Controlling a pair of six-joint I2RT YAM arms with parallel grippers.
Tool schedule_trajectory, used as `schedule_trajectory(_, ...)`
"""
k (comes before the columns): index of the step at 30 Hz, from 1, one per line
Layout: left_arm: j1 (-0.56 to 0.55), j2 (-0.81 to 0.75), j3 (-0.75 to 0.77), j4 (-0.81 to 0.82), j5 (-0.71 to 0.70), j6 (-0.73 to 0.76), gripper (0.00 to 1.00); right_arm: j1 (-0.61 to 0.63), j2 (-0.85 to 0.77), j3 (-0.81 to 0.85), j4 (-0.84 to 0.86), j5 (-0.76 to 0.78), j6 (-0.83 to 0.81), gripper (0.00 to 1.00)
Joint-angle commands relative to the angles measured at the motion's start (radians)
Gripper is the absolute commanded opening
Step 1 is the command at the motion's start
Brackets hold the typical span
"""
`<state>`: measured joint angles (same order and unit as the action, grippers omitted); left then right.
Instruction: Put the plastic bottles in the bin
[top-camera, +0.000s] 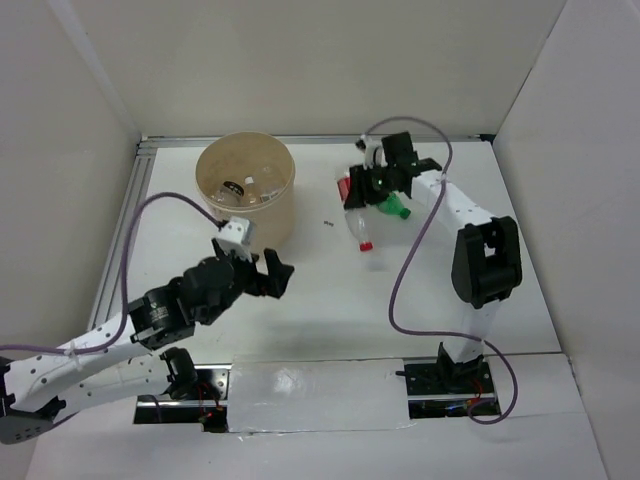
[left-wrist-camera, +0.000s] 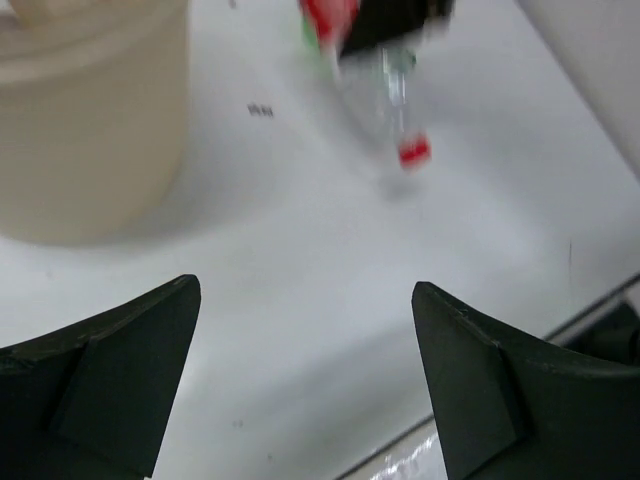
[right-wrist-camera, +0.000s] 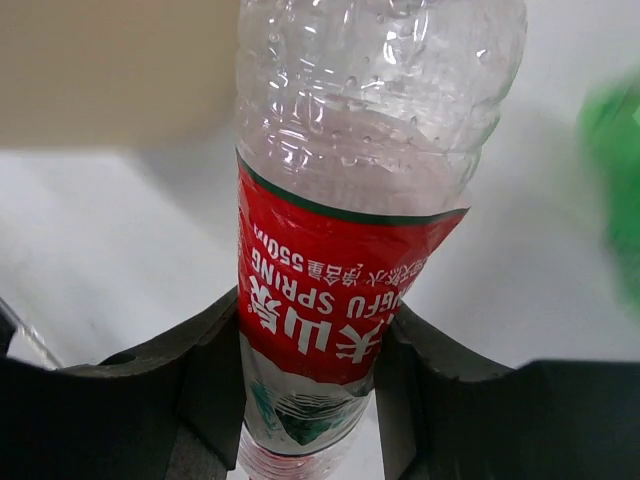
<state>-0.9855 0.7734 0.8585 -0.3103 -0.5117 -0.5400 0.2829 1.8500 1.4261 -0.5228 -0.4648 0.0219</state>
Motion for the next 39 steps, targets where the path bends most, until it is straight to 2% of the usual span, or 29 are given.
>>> schedule_trajectory(1,-0.086,-0.013,-0.12,-0.024,-0.004,-0.162,1.0,-0.014,-0.144,0.252,0.039,-0.113,-0.146,0.18)
schedule_trajectory(5,-0.16,0.015,-0.236,-0.001,0.047,-0.253,1.0,0.041,-0.144,0.451,0.196,-0.172,-0.133,0.2)
schedule_trajectory(8,-0.18,0.039,-0.306,0.051,0.07,-0.285,1.0,0.143,-0.083,0.582,0.332,-0.152,-0.111,0.22)
schedule_trajectory(11,-0.18,0.049,-0.357,0.091,0.093,-0.294,1.0,0.24,0.035,0.741,0.409,-0.117,-0.073,0.23)
schedule_trajectory(13,-0.189,0.058,-0.371,0.106,0.093,-0.295,1.0,0.281,0.155,0.885,0.409,-0.085,-0.033,0.29)
schedule_trajectory(16,-0.209,0.058,-0.38,0.117,0.093,-0.313,1.0,0.346,0.274,0.967,0.451,0.0,-0.001,0.36)
schedule_trajectory(17,-0.209,0.058,-0.389,0.117,0.093,-0.313,1.0,0.357,0.296,0.994,0.464,0.014,0.01,0.43)
schedule_trajectory(19,-0.234,0.047,-0.389,0.108,0.07,-0.324,1.0,0.377,0.349,1.017,0.465,0.04,0.01,0.65)
schedule_trajectory(20,-0.234,0.047,-0.389,0.108,0.07,-0.324,1.0,0.377,0.36,1.027,0.465,0.054,0.01,0.81)
schedule_trajectory(24,-0.243,0.026,-0.398,0.099,0.061,-0.333,1.0,0.329,0.351,1.037,0.429,0.063,0.01,1.0)
schedule_trajectory(27,-0.243,0.015,-0.408,0.099,0.061,-0.333,1.0,0.27,0.304,1.025,0.383,0.072,0.001,1.0)
schedule_trajectory(29,-0.243,0.015,-0.408,0.111,0.061,-0.333,1.0,0.187,0.261,1.002,0.31,0.083,-0.031,1.0)
schedule_trajectory(31,-0.243,0.024,-0.408,0.123,0.061,-0.324,1.0,0.112,0.23,0.927,0.238,0.118,-0.147,1.0)
schedule_trajectory(32,-0.243,0.035,-0.408,0.123,0.07,-0.324,1.0,0.09,0.203,0.891,0.162,0.15,-0.202,0.97)
schedule_trajectory(33,-0.243,0.046,-0.408,0.135,0.07,-0.315,1.0,0.072,0.19,0.81,0.123,0.182,-0.326,0.94)
schedule_trajectory(36,-0.243,0.072,-0.408,0.155,0.079,-0.314,1.0,-0.011,0.166,0.658,0.017,0.248,-0.471,0.84)
schedule_trajectory(39,-0.243,0.099,-0.395,0.166,0.088,-0.304,1.0,-0.042,0.178,0.597,-0.052,0.267,-0.534,0.82)
